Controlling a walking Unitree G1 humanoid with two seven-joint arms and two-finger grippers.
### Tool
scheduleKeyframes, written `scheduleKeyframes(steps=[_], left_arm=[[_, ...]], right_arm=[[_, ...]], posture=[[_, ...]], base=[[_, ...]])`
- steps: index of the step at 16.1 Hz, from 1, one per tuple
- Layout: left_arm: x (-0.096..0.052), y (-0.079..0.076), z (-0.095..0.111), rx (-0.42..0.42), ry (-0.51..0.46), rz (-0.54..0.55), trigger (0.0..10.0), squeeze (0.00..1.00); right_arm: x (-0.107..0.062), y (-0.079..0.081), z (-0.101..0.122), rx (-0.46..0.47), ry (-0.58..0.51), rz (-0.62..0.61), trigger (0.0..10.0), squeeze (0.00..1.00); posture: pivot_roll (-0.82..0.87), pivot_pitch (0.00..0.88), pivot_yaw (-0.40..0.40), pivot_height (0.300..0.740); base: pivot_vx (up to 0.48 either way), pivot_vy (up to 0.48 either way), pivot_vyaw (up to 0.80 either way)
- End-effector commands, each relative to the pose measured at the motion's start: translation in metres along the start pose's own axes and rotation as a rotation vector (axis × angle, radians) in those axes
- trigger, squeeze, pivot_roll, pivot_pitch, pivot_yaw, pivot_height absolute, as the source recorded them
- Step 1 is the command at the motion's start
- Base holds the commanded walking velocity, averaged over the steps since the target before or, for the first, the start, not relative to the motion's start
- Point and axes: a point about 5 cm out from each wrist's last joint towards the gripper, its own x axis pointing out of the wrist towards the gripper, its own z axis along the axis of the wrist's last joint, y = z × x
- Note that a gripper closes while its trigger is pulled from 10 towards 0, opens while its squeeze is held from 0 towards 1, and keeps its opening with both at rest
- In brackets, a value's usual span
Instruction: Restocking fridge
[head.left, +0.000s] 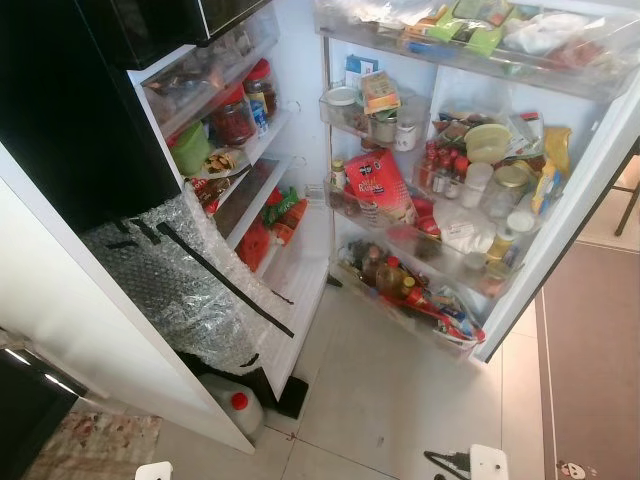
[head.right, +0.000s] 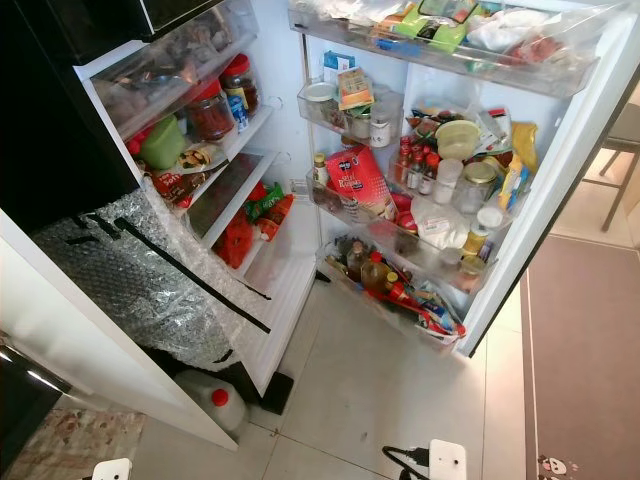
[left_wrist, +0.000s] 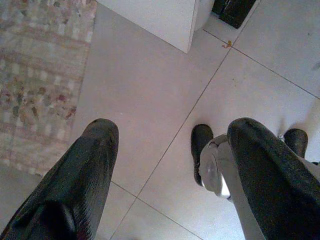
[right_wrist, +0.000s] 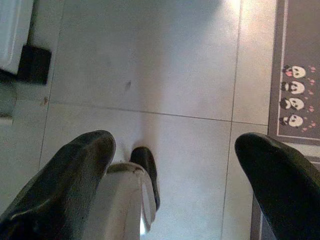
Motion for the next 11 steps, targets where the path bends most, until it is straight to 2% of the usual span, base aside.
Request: scheduleKeyframes(steps=[1, 2, 3, 4, 5, 10, 11], left_arm=[[-0.002, 0.005, -0.003, 0.009, 0.009, 0.005, 10.0, 0.00], [-0.001, 0.005, -0.003, 0.014, 0.010, 0.003, 10.0, 0.00], [-0.001, 0.005, -0.003, 0.015, 0.010, 0.003, 10.0, 0.00], [-0.001, 0.005, -0.003, 0.017, 0.010, 0.002, 10.0, 0.00], [-0.001, 0.005, -0.002, 0.016, 0.009, 0.003, 10.0, 0.00], [-0.001, 0.005, -0.002, 0.015, 0.008, 0.012, 10.0, 0.00], [-0.001, 0.005, -0.002, 0.014, 0.008, 0.013, 10.0, 0.00]], right_arm=[[-0.002, 0.000, -0.005, 0.055, -0.001, -0.040, 10.0, 0.00], [-0.003, -0.002, -0.005, 0.119, -0.017, -0.093, 10.0, 0.00], [-0.003, -0.002, -0.005, 0.119, -0.023, -0.100, 10.0, 0.00], [0.001, -0.034, 0.021, 0.115, -0.104, -0.177, 10.0, 0.00], [0.001, -0.057, 0.047, 0.152, -0.209, -0.261, 10.0, 0.00], [-0.008, -0.094, 0.083, 0.238, -0.389, -0.450, 10.0, 0.00], [-0.009, -0.096, 0.085, 0.241, -0.400, -0.459, 10.0, 0.00]], posture=[[-0.14, 0.000, 0.109, 0.740], [-0.14, 0.000, 0.112, 0.740], [-0.14, 0.000, 0.112, 0.740], [-0.14, 0.000, 0.111, 0.740], [-0.14, 0.000, 0.110, 0.740], [-0.15, 0.000, 0.108, 0.740], [-0.15, 0.000, 0.108, 0.740]], base=[[0.000, 0.000, 0.00], [0.000, 0.000, 0.00], [0.000, 0.000, 0.00], [0.000, 0.000, 0.00], [0.000, 0.000, 0.00], [0.000, 0.000, 0.00], [0.000, 0.000, 0.00]])
